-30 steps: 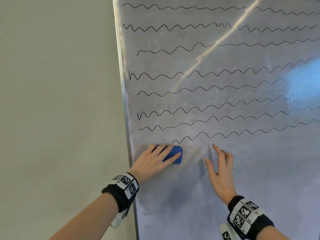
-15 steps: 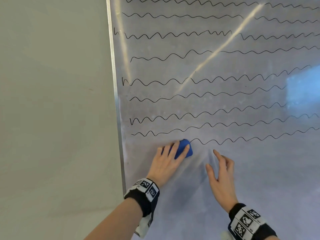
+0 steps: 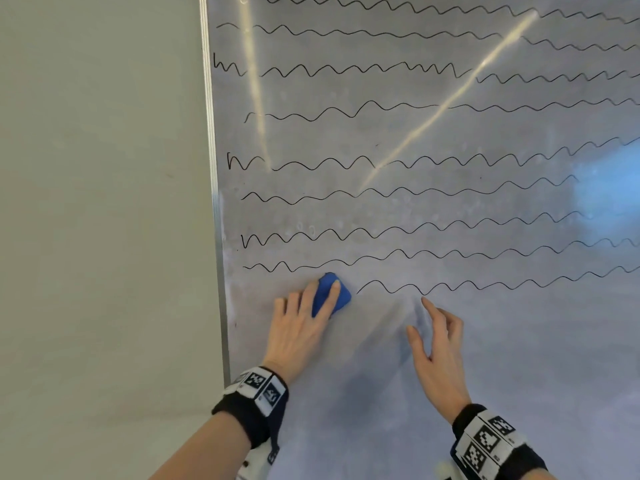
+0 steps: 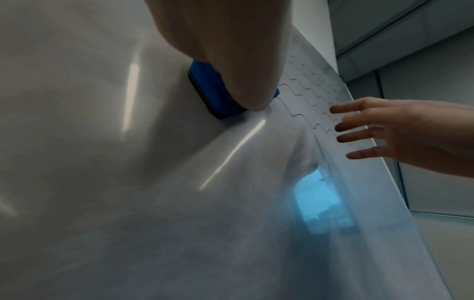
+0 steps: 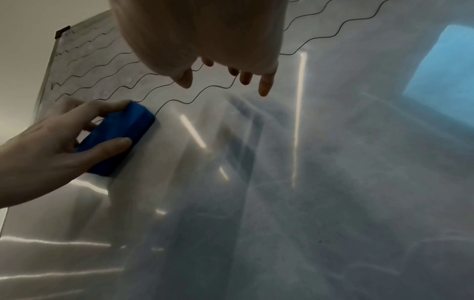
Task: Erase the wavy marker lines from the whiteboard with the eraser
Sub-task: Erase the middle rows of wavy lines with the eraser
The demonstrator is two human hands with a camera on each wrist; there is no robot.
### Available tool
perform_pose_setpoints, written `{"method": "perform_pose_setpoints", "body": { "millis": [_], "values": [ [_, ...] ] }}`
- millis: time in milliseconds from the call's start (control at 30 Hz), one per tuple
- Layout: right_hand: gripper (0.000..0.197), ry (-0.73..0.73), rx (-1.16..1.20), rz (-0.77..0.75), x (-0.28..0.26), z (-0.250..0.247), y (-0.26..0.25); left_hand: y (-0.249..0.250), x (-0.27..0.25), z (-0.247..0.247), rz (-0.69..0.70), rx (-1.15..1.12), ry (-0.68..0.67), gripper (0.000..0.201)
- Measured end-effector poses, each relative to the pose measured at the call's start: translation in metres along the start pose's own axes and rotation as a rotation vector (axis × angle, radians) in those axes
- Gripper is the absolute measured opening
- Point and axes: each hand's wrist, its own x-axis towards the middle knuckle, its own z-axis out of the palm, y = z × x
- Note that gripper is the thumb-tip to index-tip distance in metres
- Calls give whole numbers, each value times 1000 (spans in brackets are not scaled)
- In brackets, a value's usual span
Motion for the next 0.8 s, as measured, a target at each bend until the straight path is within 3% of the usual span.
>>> {"method": "perform_pose_setpoints", "body": {
  "millis": [133,333,500,633,733,800],
  "values": [
    [52,22,-6,16,1,-22,14,51,31,9,91,-8,4,81],
    [52,10,-19,9,8,-35,29,57,32,16,181,37,22,75],
    [53,-6,-8,1,13,-44,39,24,0,11,-21,17,67,62],
    [54,-15,-10,8,16,-52,49,29,-2,12,-131,-4,56,54],
    [54,-22,-15,3,15,-55,51,49,19,12,-64,-8,49,73],
    [53,-21,-6,-5,14,-56,52,66,38,13,25,14,49,72]
  ]
}}
